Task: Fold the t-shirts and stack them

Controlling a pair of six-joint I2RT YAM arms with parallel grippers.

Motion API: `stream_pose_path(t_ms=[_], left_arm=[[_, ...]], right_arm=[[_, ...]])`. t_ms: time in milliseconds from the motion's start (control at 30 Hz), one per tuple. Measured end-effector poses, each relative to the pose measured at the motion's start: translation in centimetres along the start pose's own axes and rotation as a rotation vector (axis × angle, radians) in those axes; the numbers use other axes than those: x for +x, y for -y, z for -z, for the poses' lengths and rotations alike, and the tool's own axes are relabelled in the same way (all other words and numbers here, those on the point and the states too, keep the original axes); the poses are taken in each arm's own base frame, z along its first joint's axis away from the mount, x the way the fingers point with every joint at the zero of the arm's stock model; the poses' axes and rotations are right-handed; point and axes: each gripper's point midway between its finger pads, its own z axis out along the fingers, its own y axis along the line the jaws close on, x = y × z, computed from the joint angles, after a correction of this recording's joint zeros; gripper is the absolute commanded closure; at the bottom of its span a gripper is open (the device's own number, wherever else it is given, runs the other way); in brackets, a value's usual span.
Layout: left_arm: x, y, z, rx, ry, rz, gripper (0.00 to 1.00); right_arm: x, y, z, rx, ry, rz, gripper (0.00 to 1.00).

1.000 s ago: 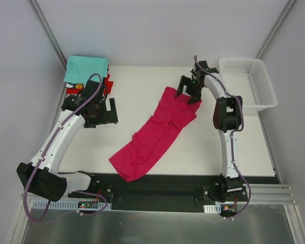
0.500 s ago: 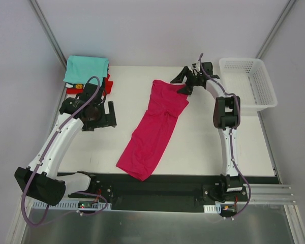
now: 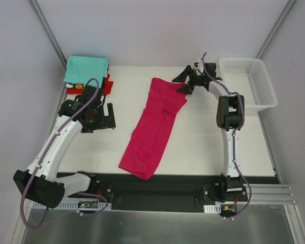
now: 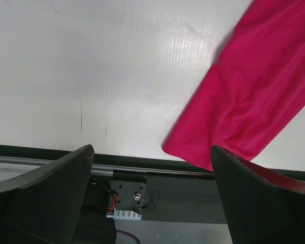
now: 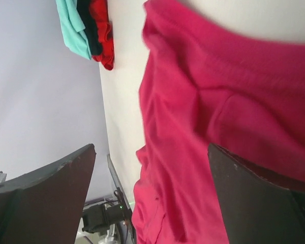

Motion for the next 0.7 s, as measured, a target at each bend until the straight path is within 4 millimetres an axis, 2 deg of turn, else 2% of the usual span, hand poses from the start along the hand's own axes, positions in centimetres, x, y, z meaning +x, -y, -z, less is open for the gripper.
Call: stream_pose_path(t_ms=[167,300,367,433,533,633,700], left_arm=[[-0.6,0.3,-0.1,0.012,0.024,-0.002,0.01],[-1.3,0.9,-0.2,0.04,0.051,-0.016,0.01],[-1.8,1.8,-0.2,0.092,0.063,-0.04,0.01],[-2.0,3.3,-0.4,0.17,0.055,-0.083,0.01],[-1.9,5.8,-1.3,0.297,0.006,-0.156,0.01],[-2.3,7.9,-3.4,0.375,-0.054,-0.175,0.01],[-2.6,8.8,-5.0,0.397,-0.095,-0.169,0.01]], right_arm=[[1.4,-4.6,3.2,0.024,-0.02,0.104,0.04],[2.2,-10.0,6.2,0.012,-0.007,0.233,0.04],[3.0,-11.9,7.5,0.032,-0.004,0.284,0.04],[4.2,-12.8,8.2,0.072,-0.011,0.318,0.04],[7.7,-13.2,8.7,0.172,-0.058,0.355,0.04],[12.3,-12.4,9.1,0.268,-0.126,0.368,0.04],[16.1,-11.3,9.9,0.339,-0.177,0.361,0.04]])
